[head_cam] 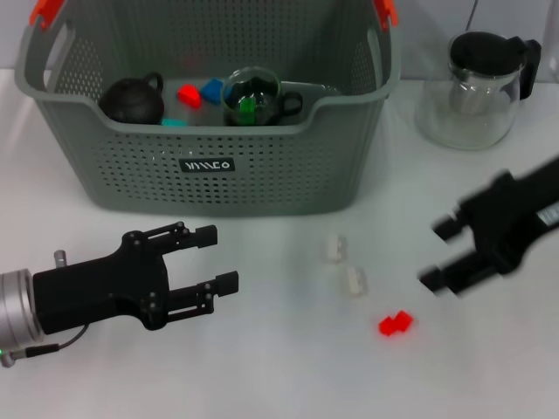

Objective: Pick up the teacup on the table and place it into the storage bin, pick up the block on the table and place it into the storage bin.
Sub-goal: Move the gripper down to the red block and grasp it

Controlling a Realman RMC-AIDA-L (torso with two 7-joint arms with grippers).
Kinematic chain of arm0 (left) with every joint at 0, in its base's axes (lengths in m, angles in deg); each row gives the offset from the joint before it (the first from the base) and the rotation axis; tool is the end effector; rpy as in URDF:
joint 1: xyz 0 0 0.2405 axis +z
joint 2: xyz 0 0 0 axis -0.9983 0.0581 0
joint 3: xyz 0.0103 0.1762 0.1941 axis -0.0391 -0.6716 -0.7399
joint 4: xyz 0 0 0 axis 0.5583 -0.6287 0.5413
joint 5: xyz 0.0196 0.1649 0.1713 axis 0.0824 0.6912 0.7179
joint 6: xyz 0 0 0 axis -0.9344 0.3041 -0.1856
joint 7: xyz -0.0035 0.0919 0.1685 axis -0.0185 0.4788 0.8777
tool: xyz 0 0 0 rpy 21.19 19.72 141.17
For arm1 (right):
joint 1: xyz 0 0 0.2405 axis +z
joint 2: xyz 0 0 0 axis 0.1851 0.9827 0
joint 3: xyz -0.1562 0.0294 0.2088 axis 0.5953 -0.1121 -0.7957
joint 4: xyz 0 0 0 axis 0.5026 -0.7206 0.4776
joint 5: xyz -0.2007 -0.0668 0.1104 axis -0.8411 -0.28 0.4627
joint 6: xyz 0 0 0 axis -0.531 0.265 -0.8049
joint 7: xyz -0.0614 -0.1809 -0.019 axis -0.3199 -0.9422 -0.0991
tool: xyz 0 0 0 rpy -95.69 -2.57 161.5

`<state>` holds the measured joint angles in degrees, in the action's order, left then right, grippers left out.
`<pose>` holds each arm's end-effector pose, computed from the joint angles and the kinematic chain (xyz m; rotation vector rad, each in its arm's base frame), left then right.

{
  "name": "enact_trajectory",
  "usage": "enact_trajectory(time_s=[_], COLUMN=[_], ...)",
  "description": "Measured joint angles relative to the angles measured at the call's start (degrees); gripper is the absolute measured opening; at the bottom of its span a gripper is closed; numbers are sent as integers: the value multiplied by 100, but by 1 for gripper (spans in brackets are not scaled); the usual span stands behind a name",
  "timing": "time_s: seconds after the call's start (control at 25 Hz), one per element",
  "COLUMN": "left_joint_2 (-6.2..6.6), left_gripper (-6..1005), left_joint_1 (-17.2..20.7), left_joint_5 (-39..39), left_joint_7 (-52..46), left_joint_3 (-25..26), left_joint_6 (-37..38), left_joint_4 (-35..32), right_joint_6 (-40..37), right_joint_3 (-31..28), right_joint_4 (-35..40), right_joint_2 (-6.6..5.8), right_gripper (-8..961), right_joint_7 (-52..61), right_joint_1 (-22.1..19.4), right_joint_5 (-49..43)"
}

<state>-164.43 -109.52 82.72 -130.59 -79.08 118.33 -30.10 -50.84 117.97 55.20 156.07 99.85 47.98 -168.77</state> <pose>-0.2890 0.2996 -0.0479 -2.6465 -0.5214 -0.9638 0.1371 0.3559 0.0095 -2.9462 0.6493 -0.3238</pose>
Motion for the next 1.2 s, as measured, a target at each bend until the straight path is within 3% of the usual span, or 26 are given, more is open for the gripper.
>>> enact_trajectory(time_s=[0.24, 0.56, 0.8, 1.04, 1.2], left_joint_2=[-4, -19, -28, -28, -28], left_gripper=[724, 724, 724, 724, 724], left_joint_1=[-8, 9, 3, -9, -9], left_joint_5=[-1, -9, -9, -9, -9], left_joint_7=[-15, -19, -19, -5, -5], left_joint_3=[64, 108, 109, 109, 109], left_joint_6=[-19, -39, -165, -193, -196], left_joint_4=[0, 5, 19, 55, 58], right_joint_6=[-74, 826, 1640, 2198, 2438], right_joint_3=[541, 1319, 1538, 1655, 1699], right_joint_4=[-347, -1375, -1896, -2670, -2886], right_joint_2=[141, 150, 153, 154, 154], right_gripper=[762, 762, 757, 536, 481], right_joint_7=[267, 759, 1096, 1306, 1331], right_joint_1=[-14, 132, 187, 379, 415], right_joint_5=[-791, -1122, -1166, -1177, -1166])
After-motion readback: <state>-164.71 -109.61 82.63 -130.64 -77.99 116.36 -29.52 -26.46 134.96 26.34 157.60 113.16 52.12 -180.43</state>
